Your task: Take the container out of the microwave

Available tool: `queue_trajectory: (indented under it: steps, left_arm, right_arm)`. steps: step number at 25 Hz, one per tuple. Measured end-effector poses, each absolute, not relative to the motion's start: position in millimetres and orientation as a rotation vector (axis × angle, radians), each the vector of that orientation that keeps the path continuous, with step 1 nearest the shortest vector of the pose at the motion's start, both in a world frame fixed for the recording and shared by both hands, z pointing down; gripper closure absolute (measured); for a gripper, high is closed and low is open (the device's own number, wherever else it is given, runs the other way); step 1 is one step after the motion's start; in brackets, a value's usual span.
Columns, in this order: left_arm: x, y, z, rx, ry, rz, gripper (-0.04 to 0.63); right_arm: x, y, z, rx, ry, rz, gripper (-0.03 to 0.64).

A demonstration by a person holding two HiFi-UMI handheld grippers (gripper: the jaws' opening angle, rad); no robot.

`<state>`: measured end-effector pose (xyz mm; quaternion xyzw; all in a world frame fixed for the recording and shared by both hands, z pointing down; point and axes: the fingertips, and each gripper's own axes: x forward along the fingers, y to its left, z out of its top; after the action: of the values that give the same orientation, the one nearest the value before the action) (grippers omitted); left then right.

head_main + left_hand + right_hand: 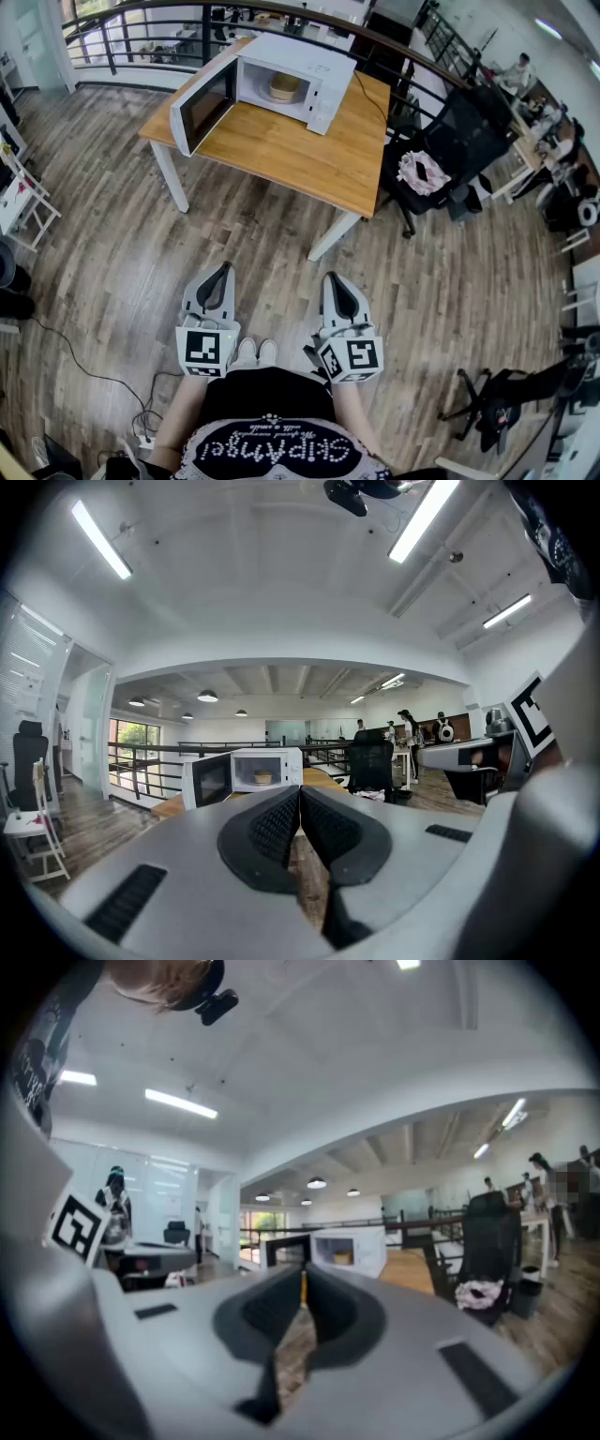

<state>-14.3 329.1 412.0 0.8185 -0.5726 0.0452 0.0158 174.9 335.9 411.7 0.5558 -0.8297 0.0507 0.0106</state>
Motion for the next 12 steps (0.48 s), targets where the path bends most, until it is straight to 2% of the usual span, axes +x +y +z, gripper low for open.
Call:
queue_trajectory:
  steps: [12]
  left_arm:
    - [-27,324,408,2.549,-1.808,0.123,0.565]
  right_arm:
    - [161,334,412,1.711,-2.589,0.154,0.578]
